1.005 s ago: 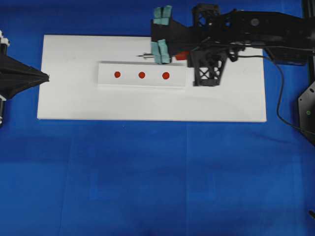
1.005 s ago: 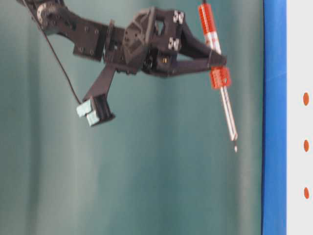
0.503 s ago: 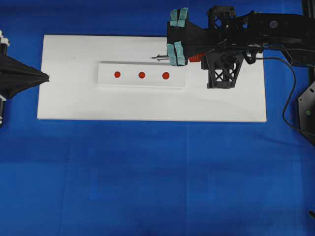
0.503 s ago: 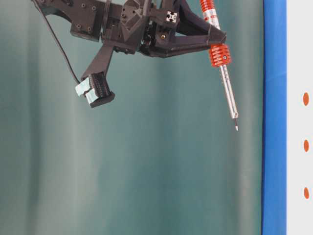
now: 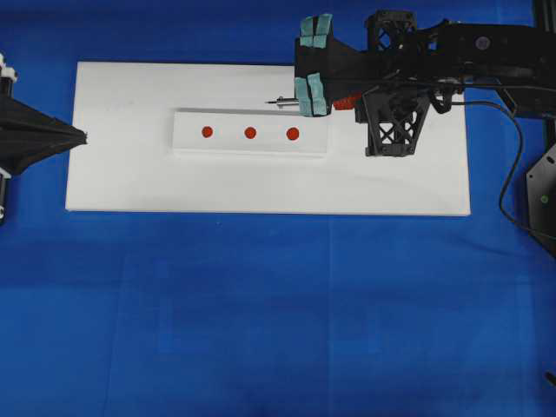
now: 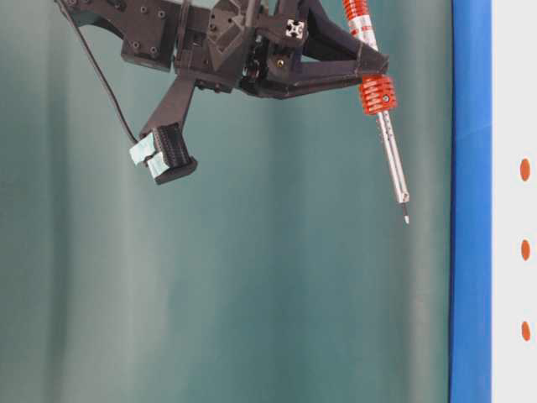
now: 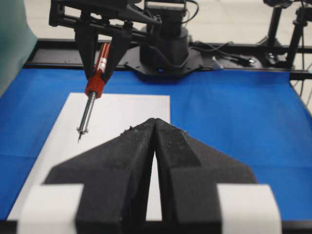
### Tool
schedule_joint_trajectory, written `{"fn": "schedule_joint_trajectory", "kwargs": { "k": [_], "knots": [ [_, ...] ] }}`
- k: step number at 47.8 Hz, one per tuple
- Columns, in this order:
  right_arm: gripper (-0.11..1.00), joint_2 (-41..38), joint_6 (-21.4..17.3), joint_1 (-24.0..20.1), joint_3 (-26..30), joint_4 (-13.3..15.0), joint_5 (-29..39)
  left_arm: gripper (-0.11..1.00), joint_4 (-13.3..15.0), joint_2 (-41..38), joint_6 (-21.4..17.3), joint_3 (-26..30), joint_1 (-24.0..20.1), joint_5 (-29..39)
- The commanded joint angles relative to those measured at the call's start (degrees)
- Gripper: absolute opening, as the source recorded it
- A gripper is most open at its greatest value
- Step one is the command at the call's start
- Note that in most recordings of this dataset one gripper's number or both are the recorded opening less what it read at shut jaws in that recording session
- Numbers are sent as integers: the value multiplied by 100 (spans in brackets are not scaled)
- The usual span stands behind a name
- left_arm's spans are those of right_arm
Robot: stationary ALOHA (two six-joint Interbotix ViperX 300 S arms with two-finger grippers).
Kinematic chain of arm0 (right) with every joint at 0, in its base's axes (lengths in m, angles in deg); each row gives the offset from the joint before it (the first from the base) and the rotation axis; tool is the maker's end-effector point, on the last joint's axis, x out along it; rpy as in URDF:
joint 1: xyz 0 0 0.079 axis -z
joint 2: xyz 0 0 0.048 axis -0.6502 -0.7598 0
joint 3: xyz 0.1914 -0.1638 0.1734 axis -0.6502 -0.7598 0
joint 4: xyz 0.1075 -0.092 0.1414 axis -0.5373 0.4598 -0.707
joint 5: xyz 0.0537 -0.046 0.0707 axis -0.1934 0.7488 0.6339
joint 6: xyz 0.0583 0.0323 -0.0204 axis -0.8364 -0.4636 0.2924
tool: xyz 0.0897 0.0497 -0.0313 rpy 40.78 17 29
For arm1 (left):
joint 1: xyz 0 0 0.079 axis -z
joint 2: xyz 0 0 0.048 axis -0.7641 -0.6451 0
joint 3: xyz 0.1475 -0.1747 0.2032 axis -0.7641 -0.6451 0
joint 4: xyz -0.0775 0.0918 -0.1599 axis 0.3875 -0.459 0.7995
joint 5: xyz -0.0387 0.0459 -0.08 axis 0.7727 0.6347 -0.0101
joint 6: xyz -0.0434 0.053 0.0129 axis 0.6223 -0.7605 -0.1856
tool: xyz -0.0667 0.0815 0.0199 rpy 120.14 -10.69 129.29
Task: Touch the tip of the soldering iron to the mark.
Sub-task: 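Move the iron tip over the middle red dot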
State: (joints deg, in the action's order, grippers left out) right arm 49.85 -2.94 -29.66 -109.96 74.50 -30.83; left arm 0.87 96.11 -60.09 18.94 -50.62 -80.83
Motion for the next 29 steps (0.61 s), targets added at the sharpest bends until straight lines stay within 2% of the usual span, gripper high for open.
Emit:
{"fn": "schedule_joint_trajectory", "kwargs": {
  "k": [1, 29],
  "knots": [
    [6, 167, -9, 9, 44, 9, -26, 0, -9, -35, 9, 62, 0, -53],
    [6, -62, 0, 9, 44, -62, -176, 0, -9, -35, 9, 62, 0, -44]
  ]
}}
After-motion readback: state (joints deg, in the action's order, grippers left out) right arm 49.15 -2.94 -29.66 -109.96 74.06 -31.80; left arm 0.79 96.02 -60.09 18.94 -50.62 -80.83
